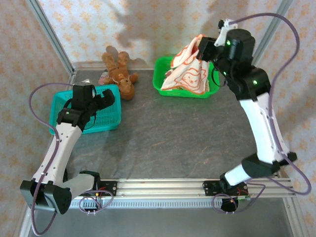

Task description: Fold and stack the towels

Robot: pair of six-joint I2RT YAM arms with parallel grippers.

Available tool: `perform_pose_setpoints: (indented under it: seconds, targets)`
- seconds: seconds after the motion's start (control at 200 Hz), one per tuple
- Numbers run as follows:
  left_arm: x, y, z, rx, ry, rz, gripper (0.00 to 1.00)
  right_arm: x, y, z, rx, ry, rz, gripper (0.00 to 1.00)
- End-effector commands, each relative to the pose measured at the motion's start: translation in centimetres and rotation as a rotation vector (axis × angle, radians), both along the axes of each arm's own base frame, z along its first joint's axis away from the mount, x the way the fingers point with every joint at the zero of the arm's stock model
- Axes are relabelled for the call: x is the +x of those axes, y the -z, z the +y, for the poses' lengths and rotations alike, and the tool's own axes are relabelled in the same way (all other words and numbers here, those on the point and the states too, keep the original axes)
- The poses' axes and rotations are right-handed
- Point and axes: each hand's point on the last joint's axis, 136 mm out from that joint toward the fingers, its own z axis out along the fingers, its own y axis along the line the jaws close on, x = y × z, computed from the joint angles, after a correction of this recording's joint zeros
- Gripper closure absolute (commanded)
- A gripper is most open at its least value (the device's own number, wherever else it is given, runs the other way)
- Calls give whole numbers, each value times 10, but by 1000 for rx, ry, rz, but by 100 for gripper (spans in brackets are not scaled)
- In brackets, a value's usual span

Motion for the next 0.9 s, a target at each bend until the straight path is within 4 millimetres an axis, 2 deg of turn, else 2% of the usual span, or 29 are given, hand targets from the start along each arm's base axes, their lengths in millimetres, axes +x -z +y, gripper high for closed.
perform_pose_setpoints:
  seconds: [0.0, 0.12, 0.21, 0.29, 0.47, 0.515, 0.576, 0.631, 0.676, 0.776, 0.891]
  targets:
    - [9, -18, -4, -27, 3, -56, 0, -29, 16, 6, -53, -62, 43, 100]
    - [8, -19, -4, -28, 1, -63, 0, -49, 58, 23, -84, -143, 159, 100]
    - [7, -20, -4, -29, 2, -63, 0, -47, 101, 40, -102, -182, 246, 100]
    - [7, -17, -5, -31, 5, -53, 0, -35, 144, 62, -62, -221, 326, 100]
    - [2, -5, -3, -16, -3, 5, 0, 9, 262, 114, 13, -254, 570, 100]
    - [0, -1, -1, -4, -8, 24, 0, 20, 292, 125, -16, -257, 647, 82]
    - [-3, 6, 1, 10, -9, 53, 0, 32, 326, 132, -66, -235, 739, 75]
    - [-6, 13, 0, 15, -2, 80, 0, 40, 344, 133, -104, -211, 784, 62]
    - [-8, 18, -1, 23, 5, 97, 0, 42, 349, 135, -109, -208, 792, 57]
    - [-14, 30, -5, 24, 9, 123, 0, 45, 349, 127, -123, -178, 758, 52]
    - [-19, 42, -21, 44, 41, 140, 0, 41, 352, 109, -180, -121, 732, 51]
